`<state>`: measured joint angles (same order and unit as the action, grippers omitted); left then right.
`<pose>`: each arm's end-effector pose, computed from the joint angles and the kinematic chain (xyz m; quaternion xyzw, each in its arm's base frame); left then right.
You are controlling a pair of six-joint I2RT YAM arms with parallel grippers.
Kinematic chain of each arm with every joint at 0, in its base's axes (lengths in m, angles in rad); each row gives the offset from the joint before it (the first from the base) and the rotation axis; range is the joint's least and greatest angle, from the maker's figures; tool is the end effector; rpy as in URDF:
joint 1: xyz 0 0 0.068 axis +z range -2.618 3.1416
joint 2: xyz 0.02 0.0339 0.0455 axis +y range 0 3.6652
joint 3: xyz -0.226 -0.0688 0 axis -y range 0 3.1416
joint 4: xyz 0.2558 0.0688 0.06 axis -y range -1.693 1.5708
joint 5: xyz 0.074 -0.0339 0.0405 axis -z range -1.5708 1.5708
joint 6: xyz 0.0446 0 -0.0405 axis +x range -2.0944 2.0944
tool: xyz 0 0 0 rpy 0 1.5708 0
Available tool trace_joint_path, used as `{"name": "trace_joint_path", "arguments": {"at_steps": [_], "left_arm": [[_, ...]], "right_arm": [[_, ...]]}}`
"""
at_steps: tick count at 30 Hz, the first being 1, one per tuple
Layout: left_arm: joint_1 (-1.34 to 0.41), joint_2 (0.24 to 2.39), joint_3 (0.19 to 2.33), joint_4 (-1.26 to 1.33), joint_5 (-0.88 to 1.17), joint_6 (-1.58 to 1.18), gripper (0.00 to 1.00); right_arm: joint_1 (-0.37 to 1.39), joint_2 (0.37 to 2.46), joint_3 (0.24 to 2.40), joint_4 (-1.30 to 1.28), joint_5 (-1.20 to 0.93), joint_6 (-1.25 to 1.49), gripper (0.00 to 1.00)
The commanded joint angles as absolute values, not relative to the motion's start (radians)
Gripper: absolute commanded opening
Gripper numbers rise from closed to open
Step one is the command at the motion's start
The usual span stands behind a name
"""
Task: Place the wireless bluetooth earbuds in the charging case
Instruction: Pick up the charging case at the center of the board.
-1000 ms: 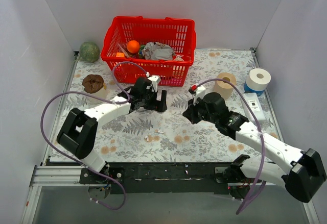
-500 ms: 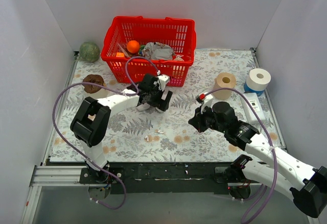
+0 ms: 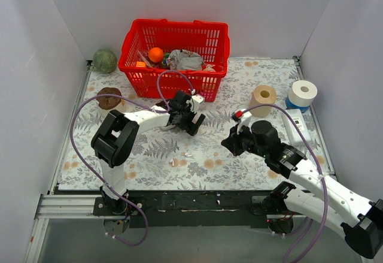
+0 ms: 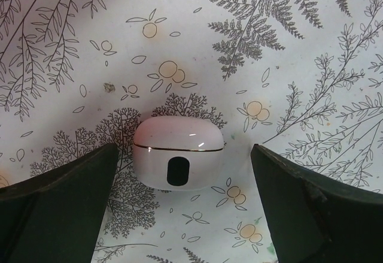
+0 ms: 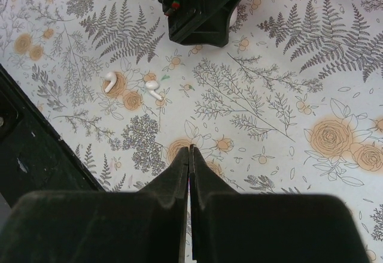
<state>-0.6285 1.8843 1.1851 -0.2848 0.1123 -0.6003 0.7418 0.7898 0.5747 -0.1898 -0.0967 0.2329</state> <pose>0.3122 -0.2331 0.1112 0.0297 0.9554 -0.2104 0.2050 0.1685 0.1602 0.2314 -0.2356 0.8003 0.2931 0.4669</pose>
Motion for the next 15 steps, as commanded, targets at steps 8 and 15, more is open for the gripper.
{"name": "trace_joint_path", "arguments": {"at_steps": [8, 15], "left_arm": [[-0.629, 1.908, 1.215, -0.319, 0.078, -0.552, 0.86], [-0.638, 1.905, 1.198, -0.339, 0.058, -0.529, 0.82]], "right_arm": [[0.747, 0.747, 0.561, -0.199, -0.091, 0.238, 0.05], [0.747, 0.749, 0.551, -0.195, -0.097, 0.244, 0.05]]}}
